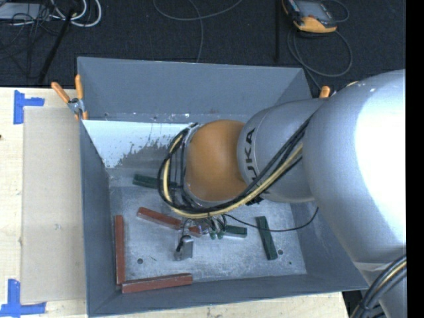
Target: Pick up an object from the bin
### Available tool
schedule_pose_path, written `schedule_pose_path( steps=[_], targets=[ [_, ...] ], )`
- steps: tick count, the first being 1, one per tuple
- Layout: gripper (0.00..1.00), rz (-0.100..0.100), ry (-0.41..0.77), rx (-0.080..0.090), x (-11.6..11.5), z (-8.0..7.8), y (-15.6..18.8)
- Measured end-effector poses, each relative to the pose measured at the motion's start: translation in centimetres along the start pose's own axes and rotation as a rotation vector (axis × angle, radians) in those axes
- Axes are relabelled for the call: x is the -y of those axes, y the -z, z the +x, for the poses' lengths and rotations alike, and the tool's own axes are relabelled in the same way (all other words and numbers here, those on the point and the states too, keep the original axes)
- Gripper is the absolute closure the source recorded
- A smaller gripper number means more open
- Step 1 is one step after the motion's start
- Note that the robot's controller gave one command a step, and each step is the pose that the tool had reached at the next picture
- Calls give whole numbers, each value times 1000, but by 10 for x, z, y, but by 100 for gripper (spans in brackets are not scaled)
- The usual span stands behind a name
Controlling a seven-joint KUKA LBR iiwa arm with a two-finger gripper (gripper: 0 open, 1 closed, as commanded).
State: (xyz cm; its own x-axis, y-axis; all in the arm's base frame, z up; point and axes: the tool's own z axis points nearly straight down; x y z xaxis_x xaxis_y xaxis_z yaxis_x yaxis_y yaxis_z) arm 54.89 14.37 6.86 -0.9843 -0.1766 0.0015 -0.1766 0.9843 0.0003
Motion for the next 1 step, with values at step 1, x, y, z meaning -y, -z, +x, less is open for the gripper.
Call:
schedule_pose_path(
  steps=[1],
  targets=[
    [0, 0, -3, 0, 0, 0, 0]
  ],
)
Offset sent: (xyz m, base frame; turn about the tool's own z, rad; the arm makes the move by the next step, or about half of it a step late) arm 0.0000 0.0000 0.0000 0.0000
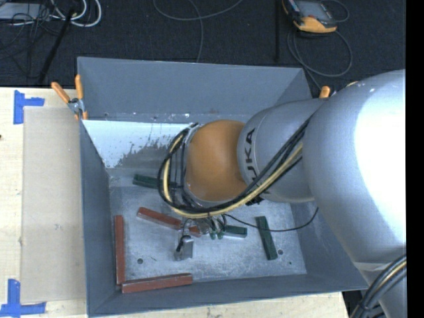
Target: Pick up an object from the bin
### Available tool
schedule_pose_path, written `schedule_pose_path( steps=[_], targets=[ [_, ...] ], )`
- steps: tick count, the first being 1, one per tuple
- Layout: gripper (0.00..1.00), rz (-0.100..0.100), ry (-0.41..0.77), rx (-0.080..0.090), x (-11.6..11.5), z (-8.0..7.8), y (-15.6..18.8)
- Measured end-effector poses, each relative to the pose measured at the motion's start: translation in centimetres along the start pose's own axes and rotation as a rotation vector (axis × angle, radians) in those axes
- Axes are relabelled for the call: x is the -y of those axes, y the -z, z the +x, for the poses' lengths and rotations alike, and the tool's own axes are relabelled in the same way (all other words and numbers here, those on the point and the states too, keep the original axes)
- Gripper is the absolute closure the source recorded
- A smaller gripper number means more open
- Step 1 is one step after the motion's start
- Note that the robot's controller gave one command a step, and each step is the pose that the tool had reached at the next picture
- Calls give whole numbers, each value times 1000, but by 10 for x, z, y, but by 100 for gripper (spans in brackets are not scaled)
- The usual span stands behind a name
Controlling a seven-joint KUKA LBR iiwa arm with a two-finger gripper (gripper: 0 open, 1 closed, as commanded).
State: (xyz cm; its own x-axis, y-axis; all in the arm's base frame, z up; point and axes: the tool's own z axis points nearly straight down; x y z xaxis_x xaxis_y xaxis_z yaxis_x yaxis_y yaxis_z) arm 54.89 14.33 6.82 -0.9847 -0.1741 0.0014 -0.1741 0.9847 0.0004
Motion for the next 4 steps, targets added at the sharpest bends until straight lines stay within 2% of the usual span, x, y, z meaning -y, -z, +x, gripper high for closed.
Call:
schedule_pose_path(
  steps=[1, 2, 3, 4],
  targets=[
    [100, 0, -1, 1, 0, 0, 1],
    [100, 0, -3, 4, 0, -1, 28],
    [100, 0, -3, 6, 0, -2, 83],
    [100, 0, -3, 2, 0, -2, 85]
  ],
)
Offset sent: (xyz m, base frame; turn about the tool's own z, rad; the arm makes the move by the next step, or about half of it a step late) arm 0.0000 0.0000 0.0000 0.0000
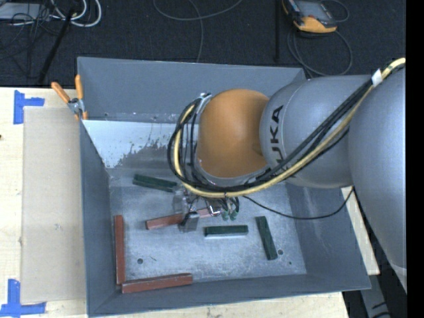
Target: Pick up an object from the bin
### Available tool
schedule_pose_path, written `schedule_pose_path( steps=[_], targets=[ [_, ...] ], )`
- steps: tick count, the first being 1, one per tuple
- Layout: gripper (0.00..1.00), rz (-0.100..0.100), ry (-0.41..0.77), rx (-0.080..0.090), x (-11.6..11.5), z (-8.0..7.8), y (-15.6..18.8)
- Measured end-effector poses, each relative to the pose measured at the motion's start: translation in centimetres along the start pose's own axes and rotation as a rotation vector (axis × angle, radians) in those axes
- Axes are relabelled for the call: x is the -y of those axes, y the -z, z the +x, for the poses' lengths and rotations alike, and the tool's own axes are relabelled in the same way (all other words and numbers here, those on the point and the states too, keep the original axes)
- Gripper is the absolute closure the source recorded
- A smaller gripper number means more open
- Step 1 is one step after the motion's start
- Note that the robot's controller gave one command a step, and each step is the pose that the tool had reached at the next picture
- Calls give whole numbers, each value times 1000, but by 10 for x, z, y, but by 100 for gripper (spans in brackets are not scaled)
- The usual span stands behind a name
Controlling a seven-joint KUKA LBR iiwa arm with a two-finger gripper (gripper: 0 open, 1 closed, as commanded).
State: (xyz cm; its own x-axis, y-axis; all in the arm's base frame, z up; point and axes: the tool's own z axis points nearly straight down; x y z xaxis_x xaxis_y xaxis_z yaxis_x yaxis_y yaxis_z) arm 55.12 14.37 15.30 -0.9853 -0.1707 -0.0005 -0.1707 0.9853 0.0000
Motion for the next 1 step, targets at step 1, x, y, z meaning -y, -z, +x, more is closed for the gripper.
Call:
schedule_pose_path(
  steps=[1],
  targets=[
    [100, 0, 0, 2, 0, -1, 20]
  ],
)
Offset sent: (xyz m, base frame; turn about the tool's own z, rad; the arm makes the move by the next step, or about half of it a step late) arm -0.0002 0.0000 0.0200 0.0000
